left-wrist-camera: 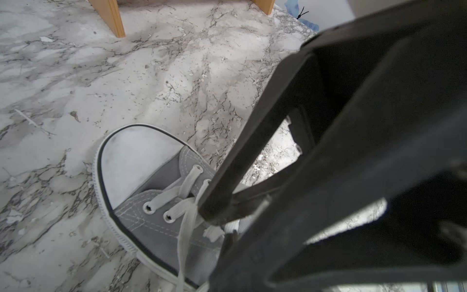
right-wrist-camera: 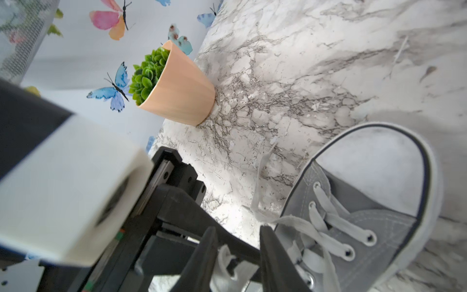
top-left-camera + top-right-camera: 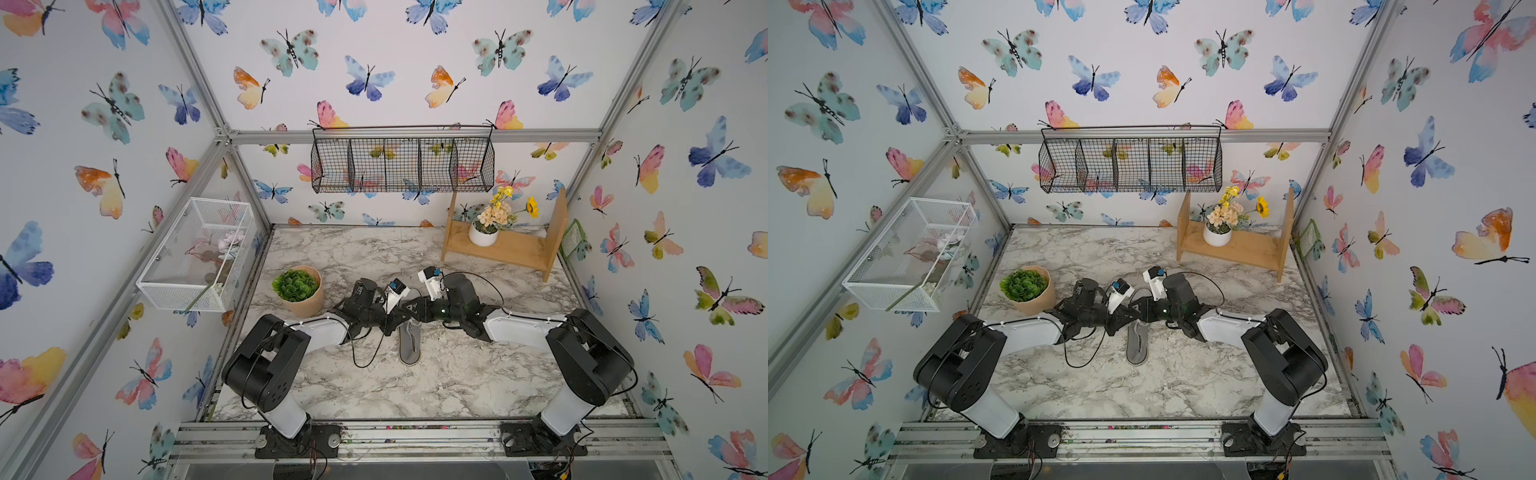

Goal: Tie the shoes
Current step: Wrap the shoelace around the shoelace.

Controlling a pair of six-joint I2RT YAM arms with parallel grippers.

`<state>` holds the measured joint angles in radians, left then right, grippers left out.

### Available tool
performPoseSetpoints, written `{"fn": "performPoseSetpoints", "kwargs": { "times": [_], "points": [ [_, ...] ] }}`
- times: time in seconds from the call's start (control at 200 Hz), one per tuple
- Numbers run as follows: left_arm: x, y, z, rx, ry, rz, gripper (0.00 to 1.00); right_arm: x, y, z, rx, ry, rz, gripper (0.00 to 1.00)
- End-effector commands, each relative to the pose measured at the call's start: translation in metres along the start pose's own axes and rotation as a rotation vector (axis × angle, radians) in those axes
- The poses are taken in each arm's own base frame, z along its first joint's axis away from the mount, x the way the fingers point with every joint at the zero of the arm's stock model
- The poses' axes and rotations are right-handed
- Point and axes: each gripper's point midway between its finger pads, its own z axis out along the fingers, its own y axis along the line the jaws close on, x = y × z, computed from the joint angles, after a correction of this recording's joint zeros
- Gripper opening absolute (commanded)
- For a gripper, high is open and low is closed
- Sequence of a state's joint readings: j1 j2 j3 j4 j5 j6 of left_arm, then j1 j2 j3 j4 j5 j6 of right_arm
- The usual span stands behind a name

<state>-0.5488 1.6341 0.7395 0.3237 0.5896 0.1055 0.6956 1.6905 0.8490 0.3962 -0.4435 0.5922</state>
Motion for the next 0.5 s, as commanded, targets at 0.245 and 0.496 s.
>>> {"fn": "performPoseSetpoints", "kwargs": {
  "times": [0.245,0.496],
  "points": [
    [0.003,0.004,0.0,-0.013,0.016,-0.041,0.08,-0.007,-0.005,0.004,0.055,-0.004,-0.018,0.03],
    [0.005,0.016,-0.017,-0.082,-0.007,-0.131,0.5,-0.008,-0.005,0.004,0.061,0.007,-0.03,0.02]
  ]
}}
